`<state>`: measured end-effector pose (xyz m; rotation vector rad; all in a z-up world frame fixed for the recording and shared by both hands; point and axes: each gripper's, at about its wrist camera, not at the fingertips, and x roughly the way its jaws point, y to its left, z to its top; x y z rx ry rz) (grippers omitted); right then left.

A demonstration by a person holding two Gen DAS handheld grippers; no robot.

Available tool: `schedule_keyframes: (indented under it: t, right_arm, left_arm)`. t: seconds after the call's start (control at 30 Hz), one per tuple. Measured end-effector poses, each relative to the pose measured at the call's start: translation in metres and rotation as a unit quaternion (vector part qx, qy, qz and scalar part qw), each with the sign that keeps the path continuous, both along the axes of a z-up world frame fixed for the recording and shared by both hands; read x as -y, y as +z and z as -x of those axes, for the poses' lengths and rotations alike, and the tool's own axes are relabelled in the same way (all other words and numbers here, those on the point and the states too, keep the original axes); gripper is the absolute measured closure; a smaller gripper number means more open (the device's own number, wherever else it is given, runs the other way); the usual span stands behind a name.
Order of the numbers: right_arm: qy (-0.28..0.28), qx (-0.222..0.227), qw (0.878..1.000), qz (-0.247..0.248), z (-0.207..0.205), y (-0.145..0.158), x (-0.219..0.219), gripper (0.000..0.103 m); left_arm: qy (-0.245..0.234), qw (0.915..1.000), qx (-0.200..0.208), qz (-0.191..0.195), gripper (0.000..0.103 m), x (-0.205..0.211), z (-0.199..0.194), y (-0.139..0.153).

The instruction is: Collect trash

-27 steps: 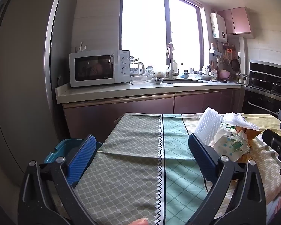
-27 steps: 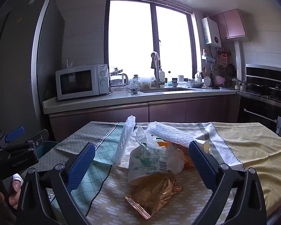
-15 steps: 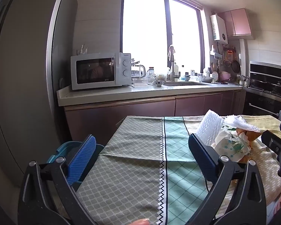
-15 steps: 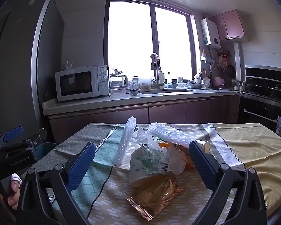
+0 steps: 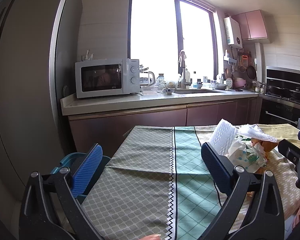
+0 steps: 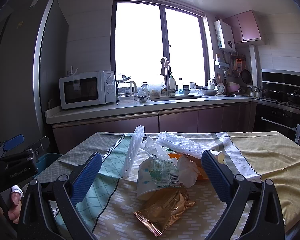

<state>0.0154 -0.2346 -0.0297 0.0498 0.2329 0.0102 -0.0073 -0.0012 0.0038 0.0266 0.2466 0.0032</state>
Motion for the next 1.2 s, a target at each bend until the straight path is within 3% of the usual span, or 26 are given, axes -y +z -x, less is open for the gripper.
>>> schedule_keyframes:
  t: [1.2]
  right_arm:
    - [0.004,0.002,1.0,-0.002,0.0018,0.0009,0.0026,0.006]
  left_arm:
    - [-0.003,0.9999,0.013,0.002,0.006,0.0021,0.006,0.0]
